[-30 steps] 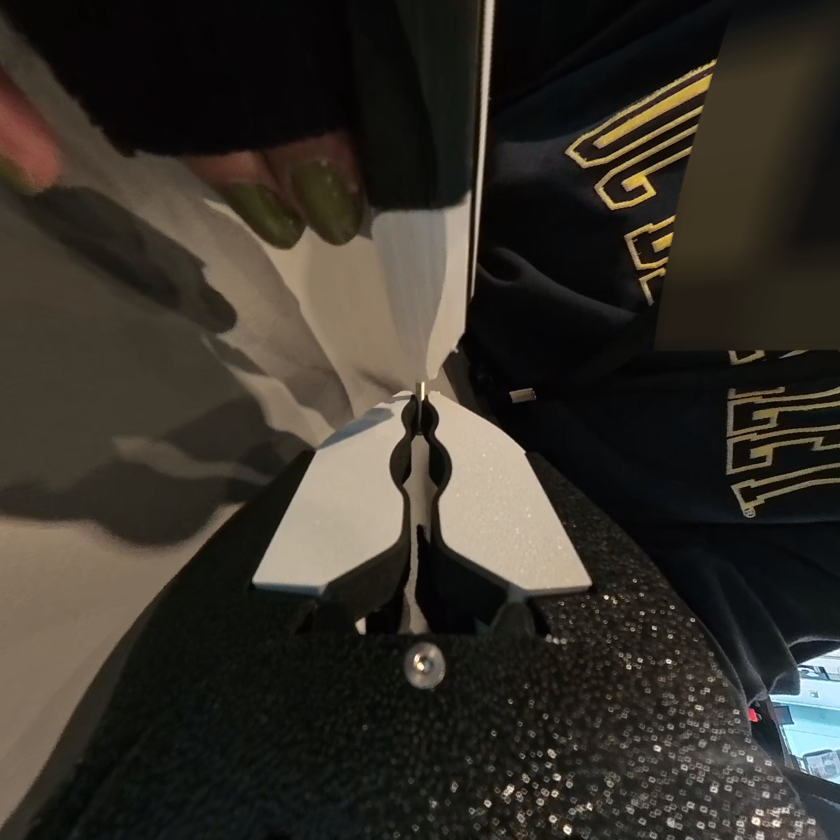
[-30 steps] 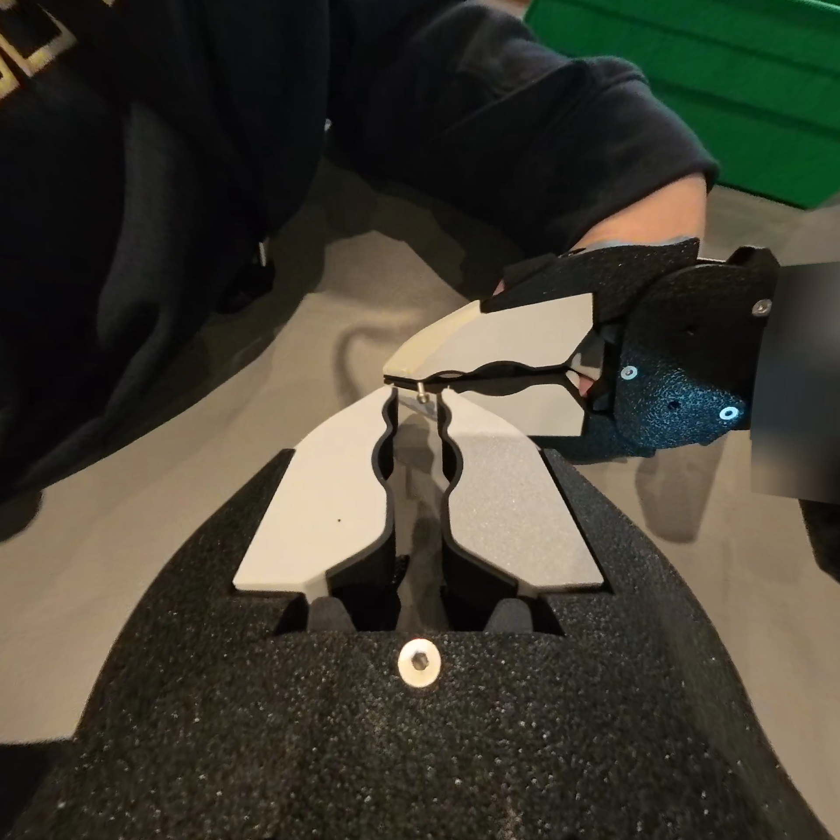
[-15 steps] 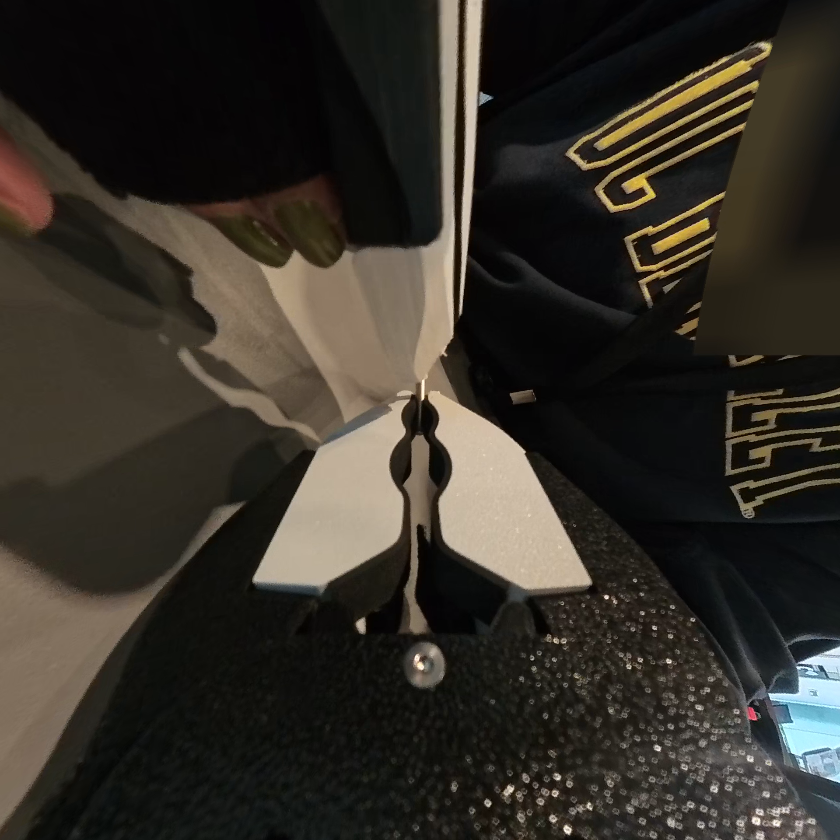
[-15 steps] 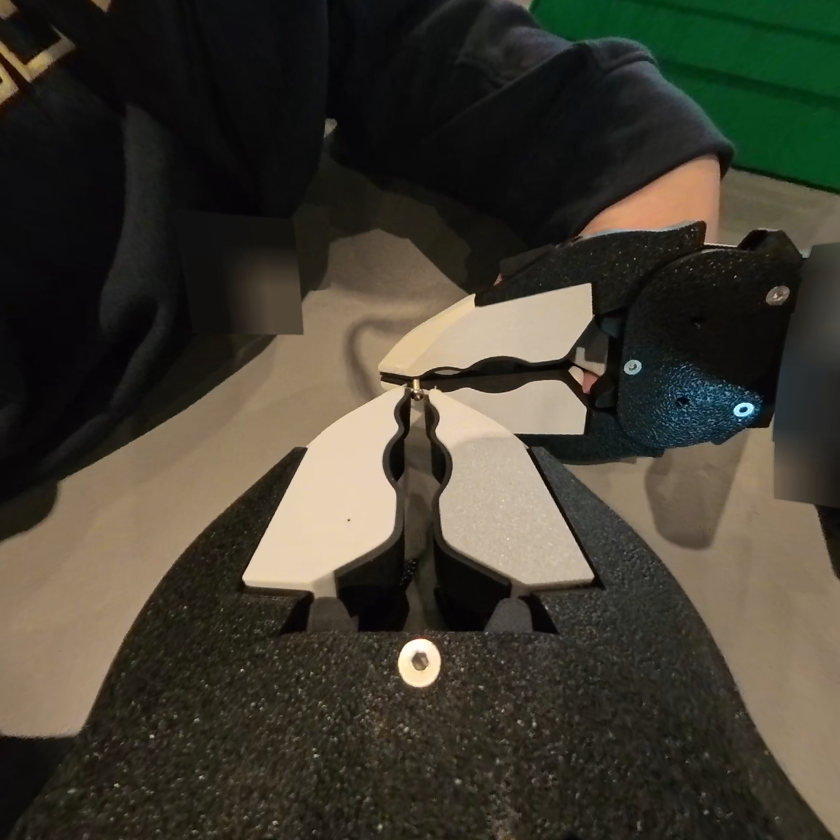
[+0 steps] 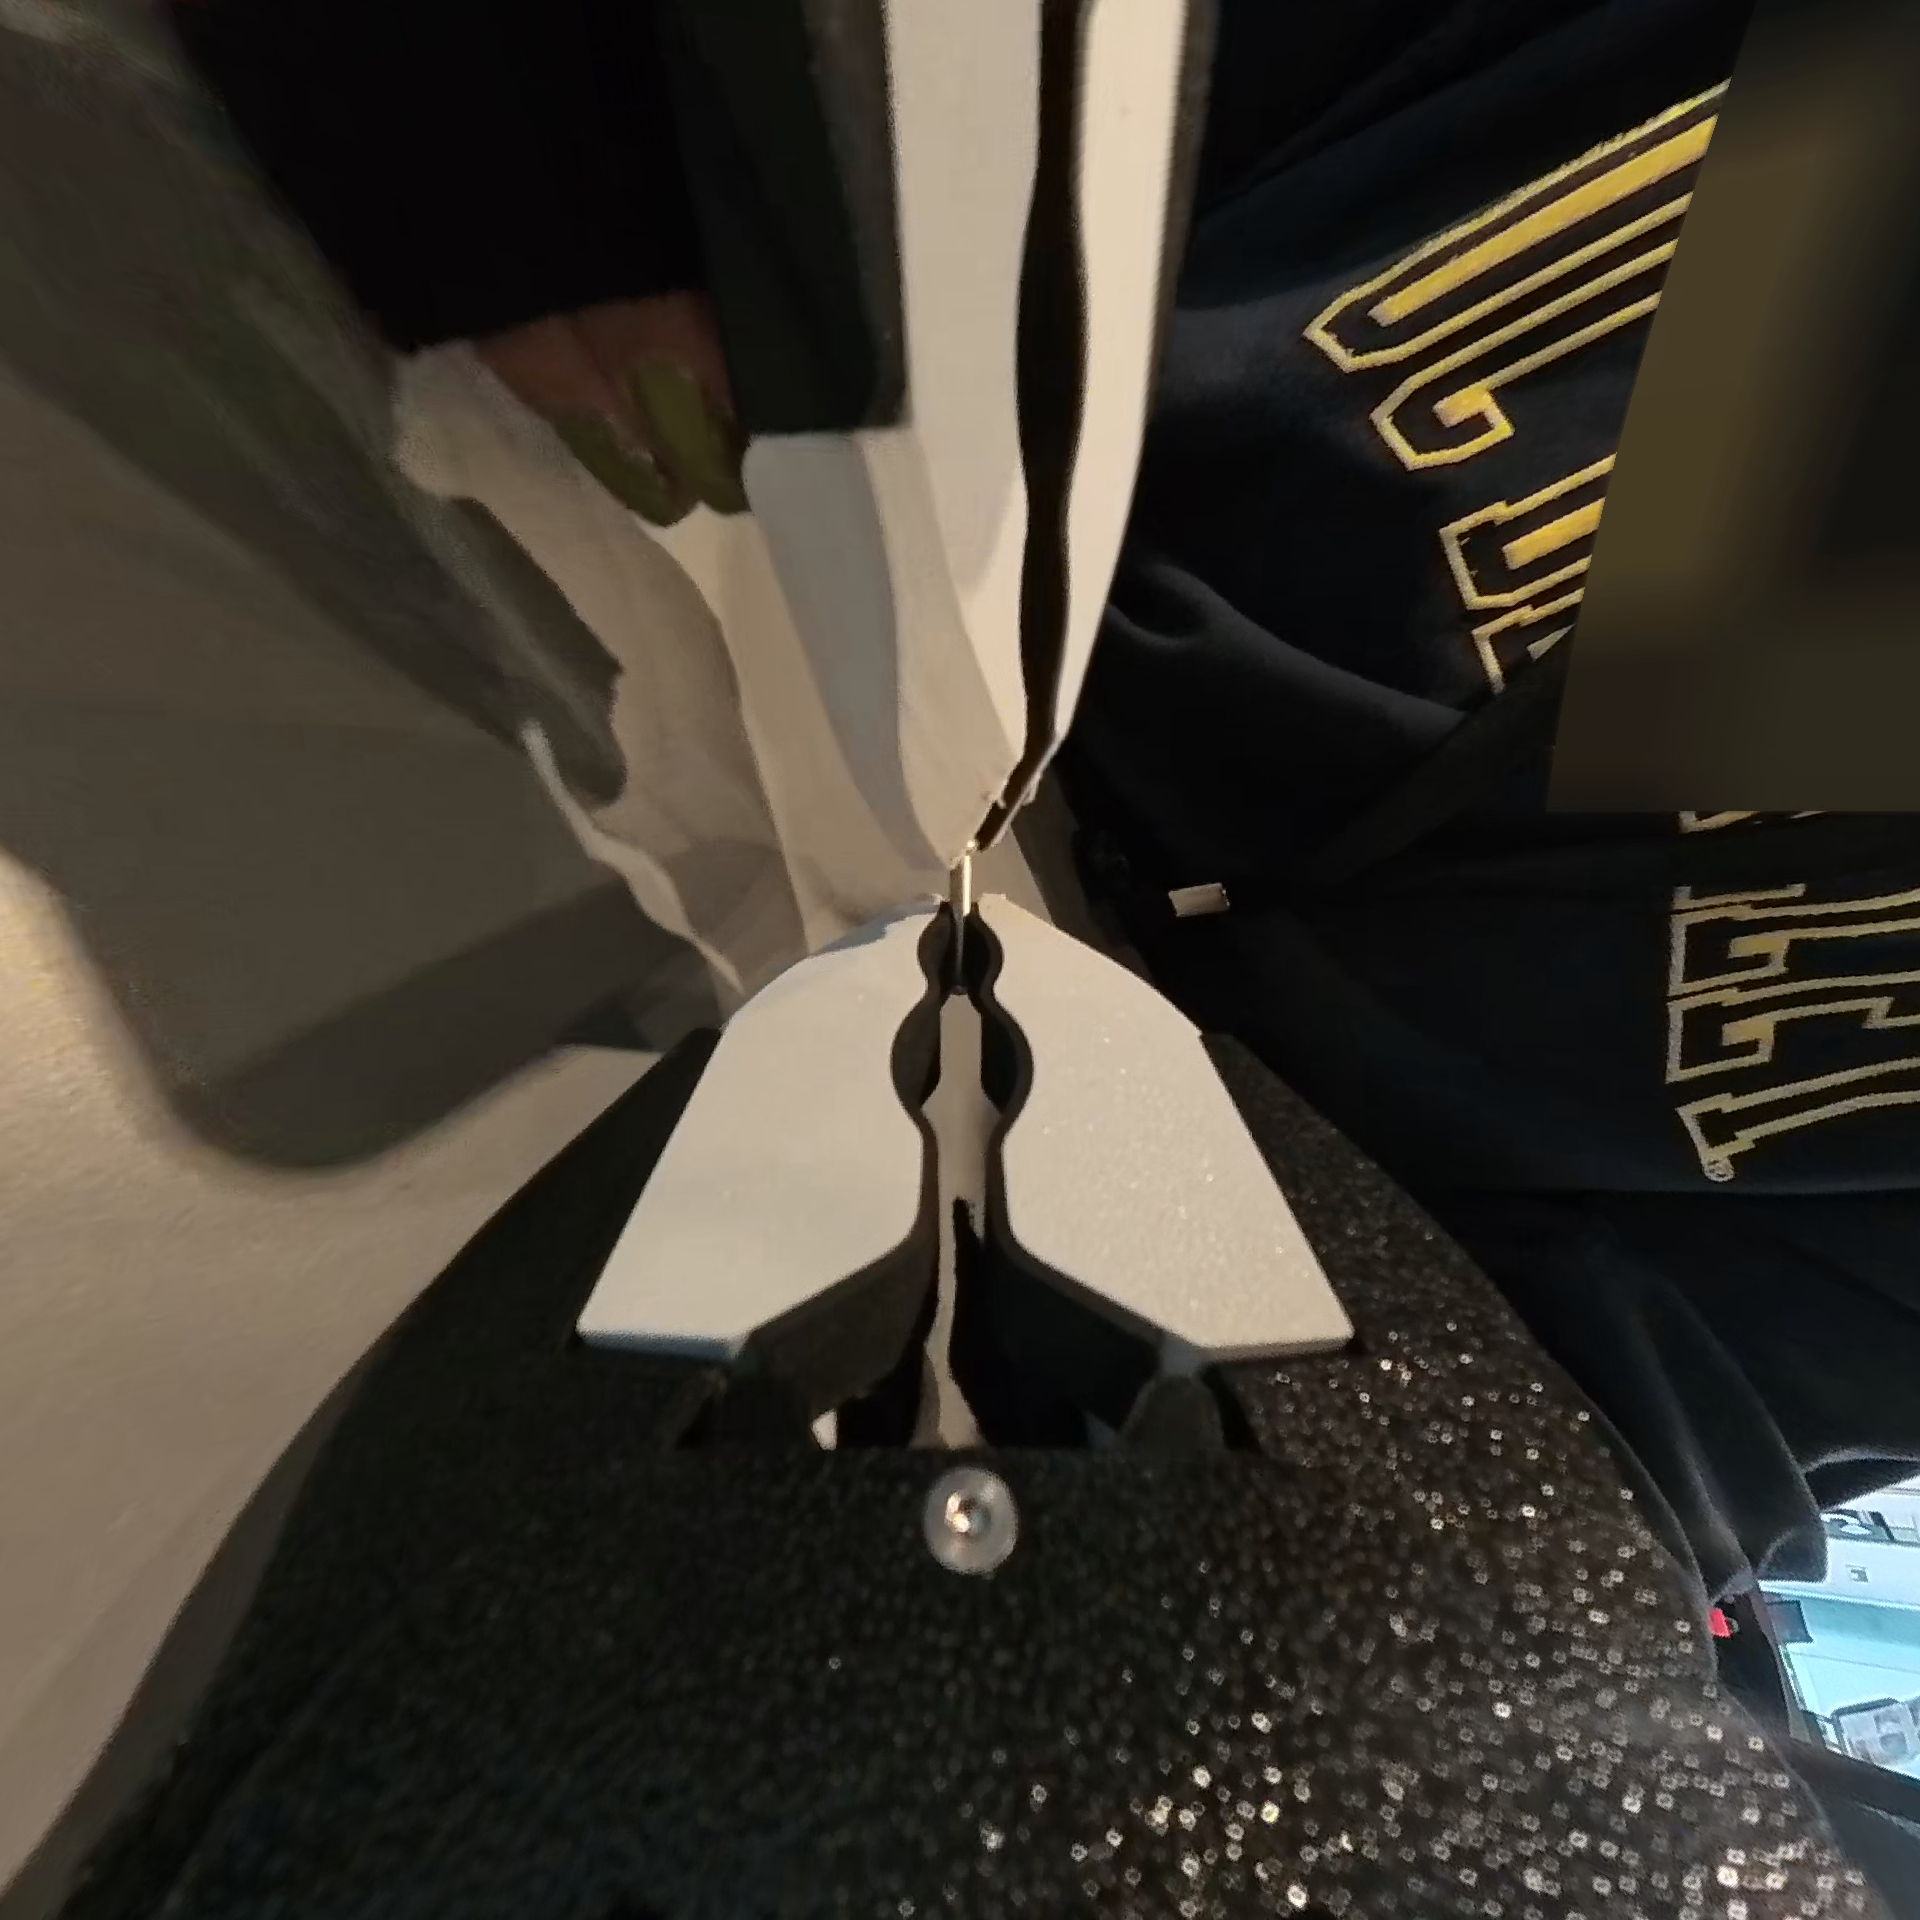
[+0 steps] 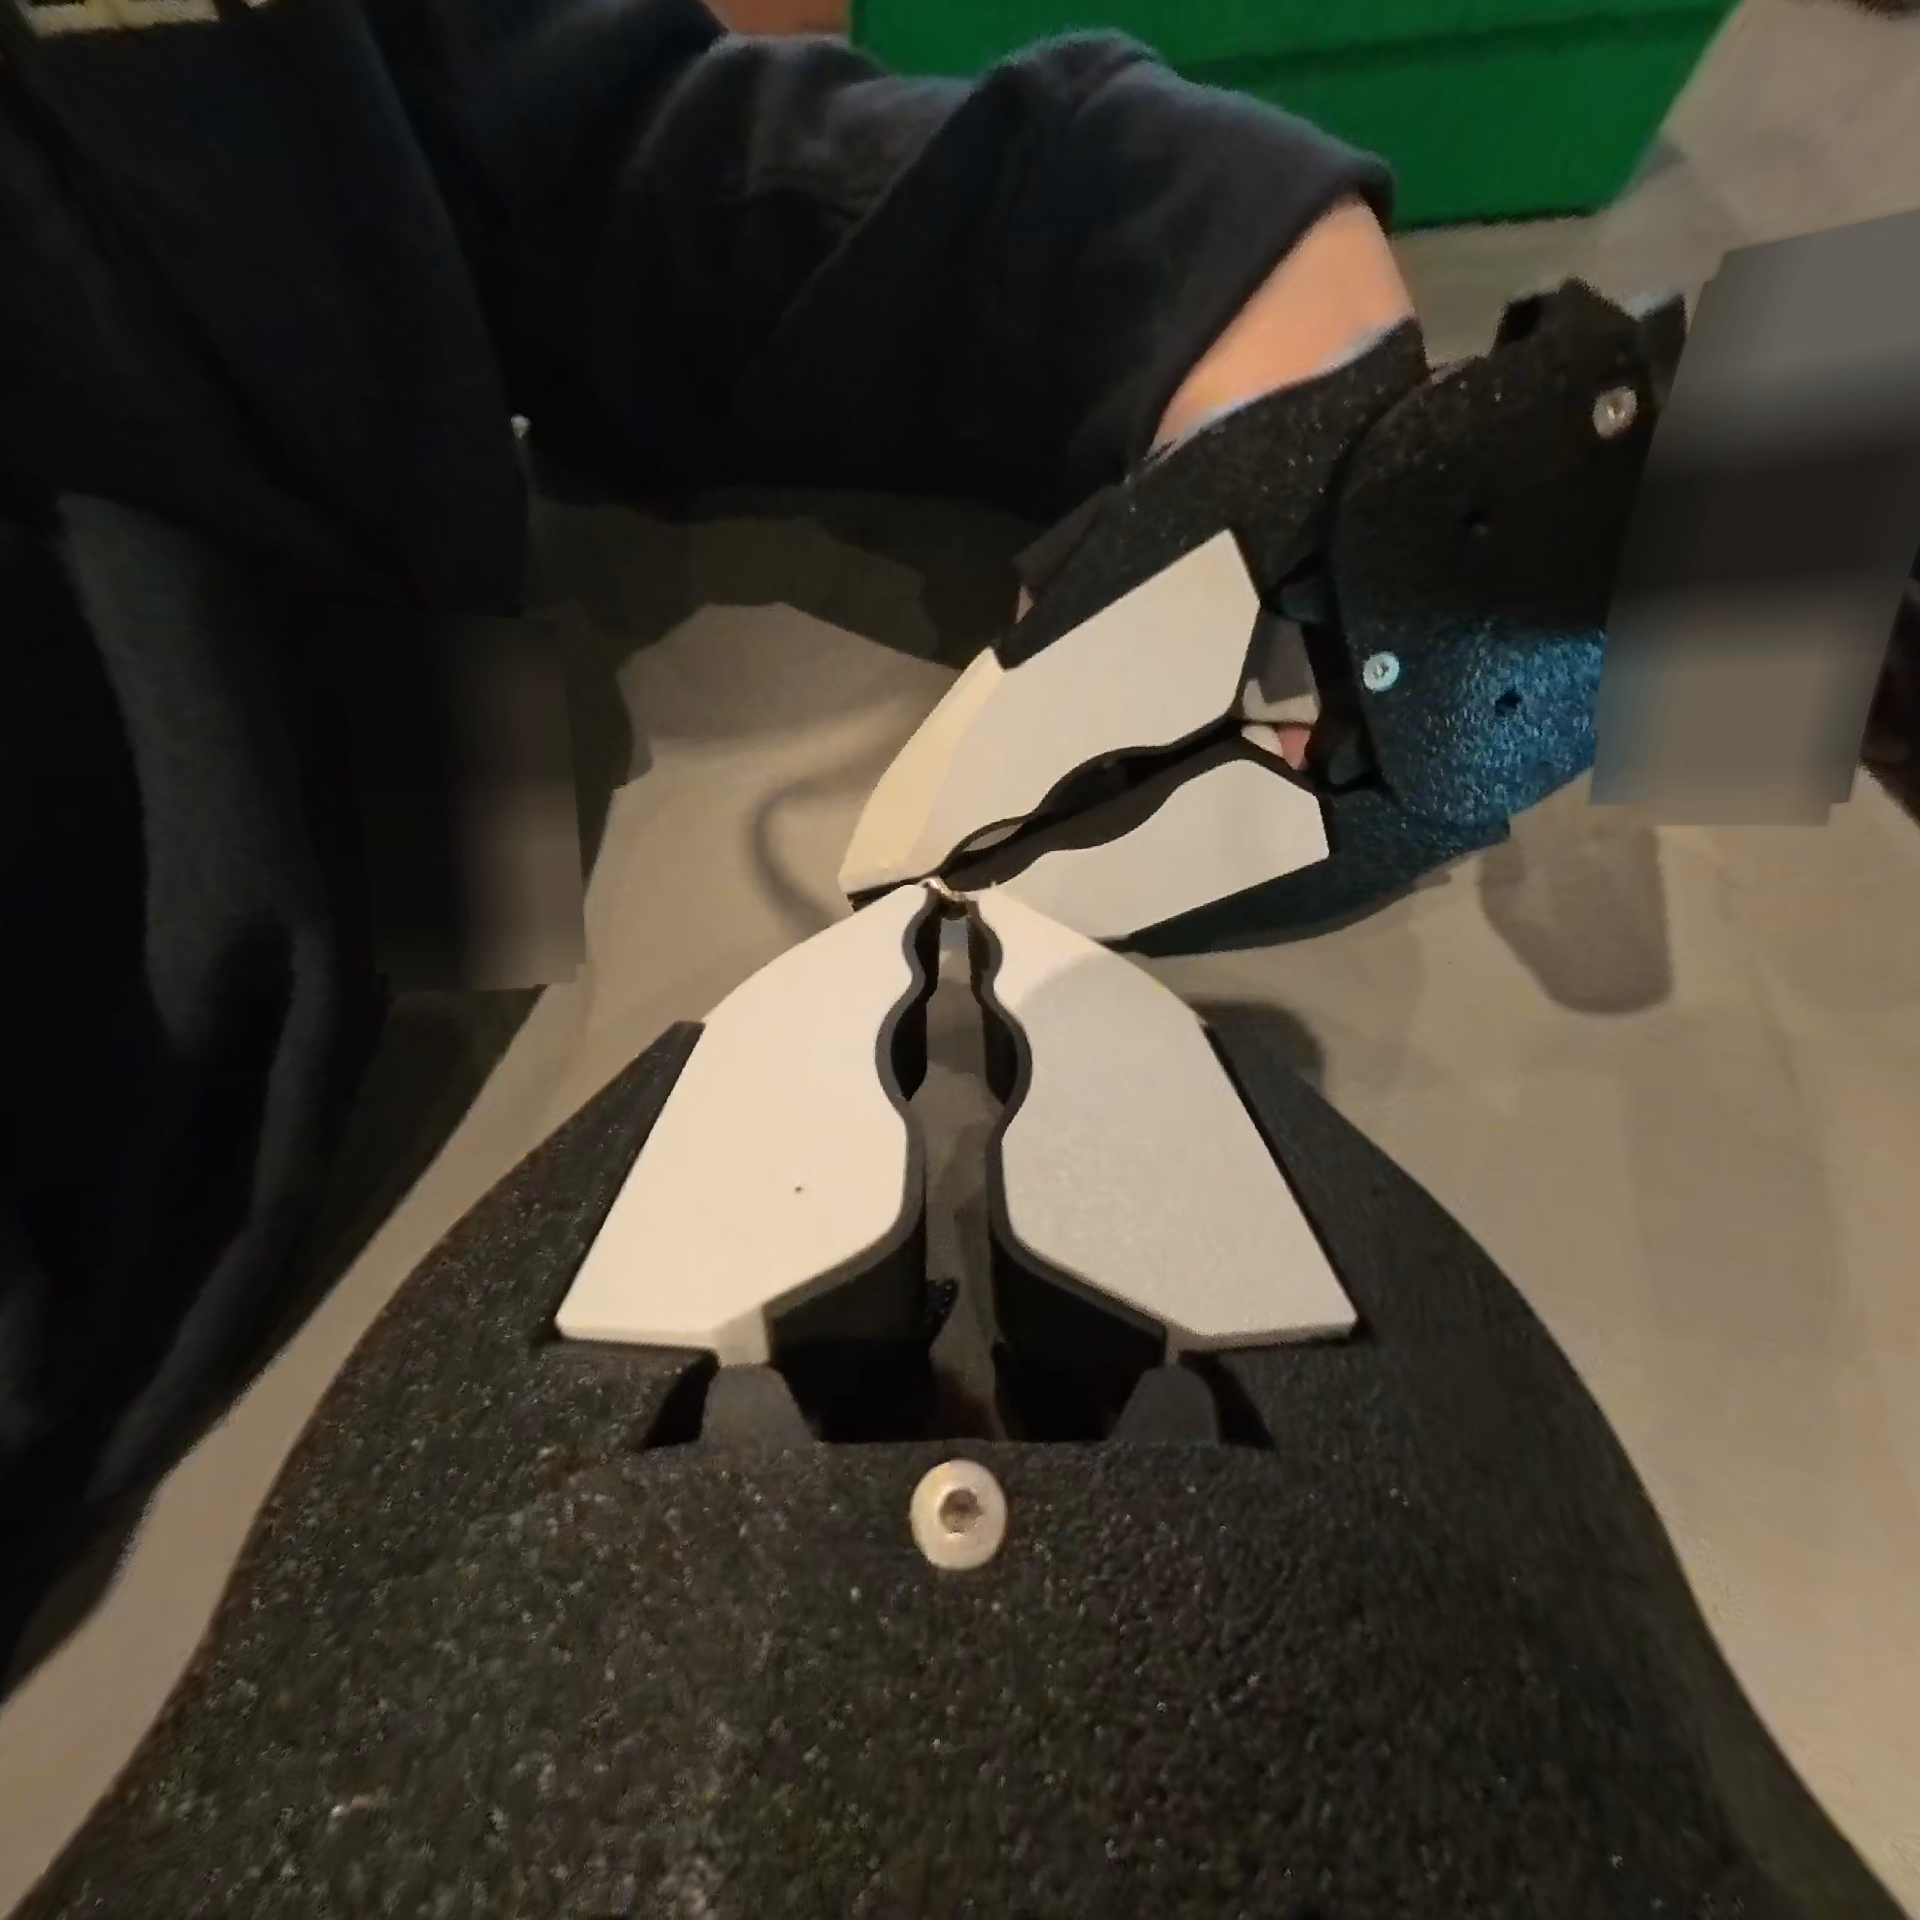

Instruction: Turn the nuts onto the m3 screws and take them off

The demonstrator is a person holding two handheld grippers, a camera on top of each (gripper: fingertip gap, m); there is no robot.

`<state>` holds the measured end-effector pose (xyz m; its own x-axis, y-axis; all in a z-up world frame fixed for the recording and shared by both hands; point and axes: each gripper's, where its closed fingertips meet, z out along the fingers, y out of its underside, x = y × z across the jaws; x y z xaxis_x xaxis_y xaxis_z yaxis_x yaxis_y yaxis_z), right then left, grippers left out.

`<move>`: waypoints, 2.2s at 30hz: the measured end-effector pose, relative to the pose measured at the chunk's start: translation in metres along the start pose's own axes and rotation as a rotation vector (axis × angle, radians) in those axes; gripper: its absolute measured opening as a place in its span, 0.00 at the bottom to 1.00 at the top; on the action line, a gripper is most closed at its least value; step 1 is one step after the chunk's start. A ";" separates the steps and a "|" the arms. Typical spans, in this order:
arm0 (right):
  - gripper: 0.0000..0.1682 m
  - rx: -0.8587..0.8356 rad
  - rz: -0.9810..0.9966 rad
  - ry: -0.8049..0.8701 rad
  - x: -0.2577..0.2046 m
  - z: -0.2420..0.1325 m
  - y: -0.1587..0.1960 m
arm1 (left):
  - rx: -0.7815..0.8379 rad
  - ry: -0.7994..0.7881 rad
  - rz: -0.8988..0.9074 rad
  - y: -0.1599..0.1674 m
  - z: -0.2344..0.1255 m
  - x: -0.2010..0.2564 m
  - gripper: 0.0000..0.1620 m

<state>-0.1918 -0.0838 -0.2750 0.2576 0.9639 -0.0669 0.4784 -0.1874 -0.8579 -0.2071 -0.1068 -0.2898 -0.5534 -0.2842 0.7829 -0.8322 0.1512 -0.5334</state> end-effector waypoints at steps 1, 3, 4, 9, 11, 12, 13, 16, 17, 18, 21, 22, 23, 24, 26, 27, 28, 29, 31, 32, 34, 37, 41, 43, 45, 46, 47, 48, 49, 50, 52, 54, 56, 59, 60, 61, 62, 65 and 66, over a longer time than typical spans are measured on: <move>0.03 -0.009 0.048 0.013 0.000 0.000 0.000 | -0.001 0.000 0.000 0.000 0.000 0.000 0.01; 0.03 -0.021 0.167 0.021 -0.001 0.001 0.000 | -0.004 -0.001 0.002 0.000 0.000 0.000 0.01; 0.03 -0.021 0.232 0.020 -0.002 0.001 0.000 | -0.007 -0.001 0.004 0.001 0.000 0.000 0.01; 0.03 0.006 0.456 0.031 -0.003 0.003 0.000 | -0.024 -0.009 0.011 0.003 0.002 0.000 0.01; 0.03 0.011 0.575 0.044 -0.002 0.003 0.000 | -0.024 -0.009 0.008 0.003 0.002 -0.001 0.01; 0.03 0.017 0.647 0.046 -0.002 0.003 0.000 | -0.025 -0.009 0.009 0.003 0.002 -0.001 0.01; 0.03 0.025 0.704 0.048 -0.002 0.004 0.000 | -0.025 -0.009 0.010 0.003 0.002 -0.001 0.01; 0.03 0.056 0.785 0.064 -0.002 0.004 0.000 | -0.019 -0.008 0.008 0.002 0.002 -0.001 0.01; 0.03 0.060 0.792 0.066 -0.002 0.004 0.000 | -0.014 -0.007 0.005 0.001 0.002 -0.001 0.01; 0.04 0.056 0.787 0.060 -0.004 0.005 0.001 | -0.009 -0.006 0.003 0.001 0.001 -0.001 0.01; 0.07 0.043 0.768 -0.012 -0.015 0.011 0.001 | -0.006 -0.004 0.003 0.001 0.001 -0.001 0.01; 0.09 0.050 0.765 -0.026 -0.016 0.011 -0.001 | 0.001 -0.005 0.002 0.000 0.001 -0.001 0.01; 0.12 0.061 0.764 -0.034 -0.016 0.009 -0.003 | 0.008 -0.002 -0.001 -0.001 0.001 -0.001 0.01; 0.14 0.073 0.762 -0.038 -0.015 0.006 -0.005 | 0.009 -0.002 -0.001 -0.001 0.000 -0.001 0.01; 0.17 0.105 0.738 -0.027 -0.010 -0.002 -0.009 | 0.015 -0.001 0.000 -0.002 0.000 -0.001 0.01; 0.17 0.122 0.714 -0.016 -0.008 -0.006 -0.011 | 0.014 0.001 -0.001 -0.002 0.000 0.000 0.01; 0.17 0.158 0.685 -0.006 -0.006 -0.010 -0.016 | 0.009 -0.001 0.001 -0.001 0.001 -0.001 0.01; 0.17 0.195 0.655 0.000 -0.004 -0.014 -0.021 | 0.010 -0.001 0.002 -0.001 0.001 -0.001 0.01; 0.18 0.214 0.594 0.035 0.000 -0.021 -0.025 | 0.013 0.002 0.004 -0.001 0.000 0.000 0.01; 0.18 0.216 0.557 0.063 0.002 -0.023 -0.025 | 0.013 0.001 0.006 -0.001 0.000 0.000 0.01; 0.18 0.207 0.508 0.126 0.009 -0.027 -0.023 | 0.019 0.001 0.018 -0.002 0.000 0.000 0.01; 0.17 0.266 0.479 0.167 0.012 -0.032 -0.032 | 0.066 -0.039 0.094 -0.009 -0.005 -0.001 0.01; 0.16 0.426 0.391 0.250 0.022 -0.054 -0.058 | 0.242 -0.317 0.317 -0.049 -0.033 -0.012 0.01; 0.14 0.498 0.323 0.271 0.023 -0.069 -0.074 | 0.298 -0.364 0.439 -0.065 -0.042 0.004 0.01; 0.13 0.531 0.230 0.281 0.021 -0.081 -0.085 | 0.299 -0.417 0.537 -0.073 -0.046 0.020 0.01; 0.13 0.525 0.179 0.269 0.017 -0.083 -0.089 | 0.287 -0.426 0.571 -0.075 -0.046 0.027 0.01; 0.12 0.510 0.137 0.239 0.013 -0.082 -0.092 | 0.280 -0.425 0.601 -0.077 -0.045 0.034 0.01; 0.12 0.496 0.102 0.181 0.005 -0.080 -0.095 | 0.276 -0.409 0.627 -0.078 -0.043 0.042 0.01; 0.12 0.483 0.083 0.124 -0.001 -0.077 -0.098 | 0.274 -0.381 0.645 -0.079 -0.040 0.050 0.01; 0.13 0.479 0.063 0.072 -0.007 -0.073 -0.101 | 0.271 -0.357 0.658 -0.079 -0.038 0.056 0.01; 0.13 0.473 0.032 0.011 -0.012 -0.066 -0.106 | 0.263 -0.312 0.685 -0.078 -0.033 0.066 0.01; 0.13 0.470 0.007 -0.055 -0.019 -0.060 -0.110 | 0.261 -0.258 0.705 -0.078 -0.029 0.077 0.01; 0.12 0.462 0.000 -0.137 -0.028 -0.055 -0.113 | 0.255 -0.219 0.717 -0.076 -0.026 0.084 0.01; 0.10 0.452 -0.007 -0.185 -0.032 -0.048 -0.116 | 0.239 -0.184 0.716 -0.074 -0.023 0.089 0.01; 0.09 0.452 -0.009 -0.193 -0.032 -0.047 -0.118 | 0.232 -0.178 0.715 -0.073 -0.022 0.089 0.01; 0.09 0.454 -0.008 -0.204 -0.033 -0.046 -0.119 | 0.226 -0.171 0.712 -0.072 -0.021 0.090 0.01; 0.08 0.455 -0.005 -0.217 -0.034 -0.046 -0.120 | 0.224 -0.166 0.710 -0.071 -0.021 0.090 0.01; 0.04 0.431 -0.004 -0.221 -0.033 -0.045 -0.120 | 0.223 -0.165 0.710 -0.071 -0.021 0.090 0.01; 0.03 0.427 -0.008 -0.208 -0.032 -0.044 -0.120 | 0.223 -0.170 0.710 -0.071 -0.021 0.090 0.01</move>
<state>-0.2202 -0.1004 -0.1474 0.0611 0.9906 -0.1224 0.0807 -0.1271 -0.9886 -0.1985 -0.1235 -0.1746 -0.9256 -0.3344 0.1776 -0.2421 0.1622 -0.9566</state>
